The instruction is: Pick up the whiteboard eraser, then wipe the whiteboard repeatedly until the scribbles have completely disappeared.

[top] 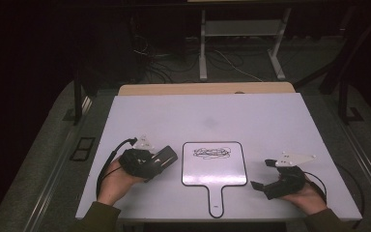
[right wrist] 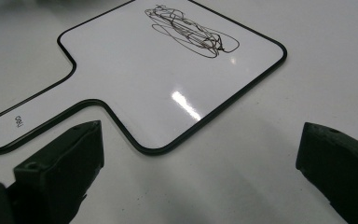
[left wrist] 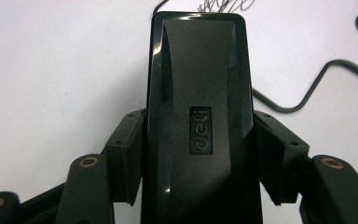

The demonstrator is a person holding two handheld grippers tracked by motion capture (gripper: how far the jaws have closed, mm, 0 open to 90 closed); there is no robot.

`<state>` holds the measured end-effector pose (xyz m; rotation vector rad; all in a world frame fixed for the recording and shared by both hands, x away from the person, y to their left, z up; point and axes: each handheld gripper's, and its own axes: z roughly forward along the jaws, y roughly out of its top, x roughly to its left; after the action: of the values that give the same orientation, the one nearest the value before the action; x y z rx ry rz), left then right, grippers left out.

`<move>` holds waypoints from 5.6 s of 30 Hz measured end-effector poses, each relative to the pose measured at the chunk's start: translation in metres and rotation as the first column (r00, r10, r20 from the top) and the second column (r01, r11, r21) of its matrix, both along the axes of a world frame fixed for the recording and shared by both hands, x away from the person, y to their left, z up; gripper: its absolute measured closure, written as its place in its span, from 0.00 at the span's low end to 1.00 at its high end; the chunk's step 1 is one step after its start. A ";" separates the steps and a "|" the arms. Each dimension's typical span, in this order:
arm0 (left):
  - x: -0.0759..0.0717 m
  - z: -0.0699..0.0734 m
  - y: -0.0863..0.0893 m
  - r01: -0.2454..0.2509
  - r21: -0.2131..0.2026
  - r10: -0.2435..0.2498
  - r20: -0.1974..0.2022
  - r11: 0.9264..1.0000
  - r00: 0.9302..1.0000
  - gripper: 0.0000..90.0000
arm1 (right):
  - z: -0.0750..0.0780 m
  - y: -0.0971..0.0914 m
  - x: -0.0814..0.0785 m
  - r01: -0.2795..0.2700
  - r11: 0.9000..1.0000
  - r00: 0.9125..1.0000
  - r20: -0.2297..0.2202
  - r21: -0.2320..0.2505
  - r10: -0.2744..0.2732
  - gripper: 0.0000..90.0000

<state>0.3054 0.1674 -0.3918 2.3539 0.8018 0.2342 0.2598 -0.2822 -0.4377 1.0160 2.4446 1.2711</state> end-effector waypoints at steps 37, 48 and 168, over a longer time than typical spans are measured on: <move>0.047 0.017 -0.060 0.084 -0.054 -0.083 0.034 0.995 0.996 0.43 | 0.000 -0.001 0.000 0.018 1.000 1.000 -0.004 0.012 -0.018 0.00; 0.068 0.009 -0.090 0.109 -0.041 -0.109 -0.007 0.993 0.994 0.43 | -0.001 -0.001 0.000 0.018 1.000 1.000 -0.001 0.011 -0.018 0.00; 0.093 -0.029 -0.128 0.140 0.138 -0.134 -0.052 0.980 0.990 0.43 | -0.002 0.001 0.000 -0.003 1.000 1.000 -0.009 -0.001 0.003 0.00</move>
<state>0.3982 0.0396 -0.4213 2.5437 0.6577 0.1884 0.2600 -0.2812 -0.4396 1.0206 2.4542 1.2687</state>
